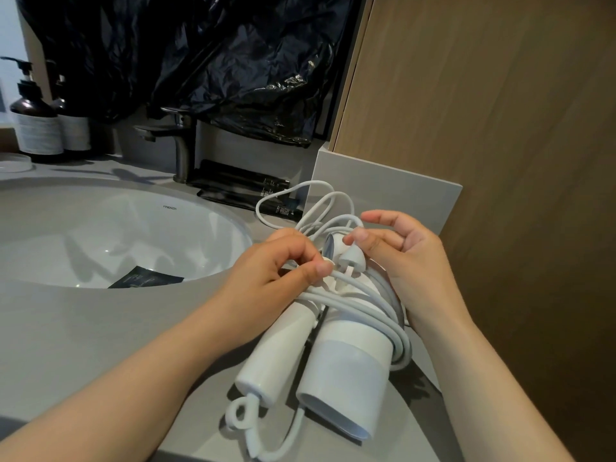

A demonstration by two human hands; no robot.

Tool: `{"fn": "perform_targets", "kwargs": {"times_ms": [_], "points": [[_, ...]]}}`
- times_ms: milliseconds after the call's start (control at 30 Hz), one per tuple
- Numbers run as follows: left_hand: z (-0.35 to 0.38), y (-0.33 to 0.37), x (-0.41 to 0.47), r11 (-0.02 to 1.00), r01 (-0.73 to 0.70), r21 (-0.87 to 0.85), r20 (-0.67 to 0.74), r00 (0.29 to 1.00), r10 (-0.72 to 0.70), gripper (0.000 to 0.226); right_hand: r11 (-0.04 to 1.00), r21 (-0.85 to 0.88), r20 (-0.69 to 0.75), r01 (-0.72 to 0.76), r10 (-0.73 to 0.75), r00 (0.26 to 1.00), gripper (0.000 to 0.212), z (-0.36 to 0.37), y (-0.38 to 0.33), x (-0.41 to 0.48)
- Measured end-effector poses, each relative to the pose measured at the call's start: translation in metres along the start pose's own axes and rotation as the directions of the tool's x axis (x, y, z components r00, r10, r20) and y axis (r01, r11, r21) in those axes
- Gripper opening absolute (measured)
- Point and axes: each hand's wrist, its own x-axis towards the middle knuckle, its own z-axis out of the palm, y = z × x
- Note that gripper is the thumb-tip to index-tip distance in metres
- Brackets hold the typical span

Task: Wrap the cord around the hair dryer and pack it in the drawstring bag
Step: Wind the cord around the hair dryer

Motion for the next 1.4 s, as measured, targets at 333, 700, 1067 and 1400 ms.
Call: {"fn": "perform_targets", "kwargs": {"times_ms": [333,700,1067,1400], "points": [[0.007,0.003,0.001,0.999,-0.029,-0.026,-0.103,0.994,0.026,0.035,0.986,-0.117,0.204,-0.117,0.139,0.969,0.028,-0.004,-0.005,0.003],[-0.011,0.004,-0.010,0.996,0.060,-0.068,-0.109,0.992,-0.067,0.028,0.990,-0.136,0.179,-0.036,0.060,0.982,0.032,-0.003,0.002,0.000],[-0.023,0.009,-0.013,0.882,-0.329,0.337,0.050,0.942,0.332,0.019,0.986,-0.169,0.200,-0.001,0.035,0.979,0.021,-0.005,0.005,0.002],[-0.026,0.013,-0.013,0.616,-0.513,0.598,0.181,0.835,0.520,0.012,0.979,-0.197,0.252,0.057,-0.006,0.968,0.017,-0.009,0.008,0.002]]}}
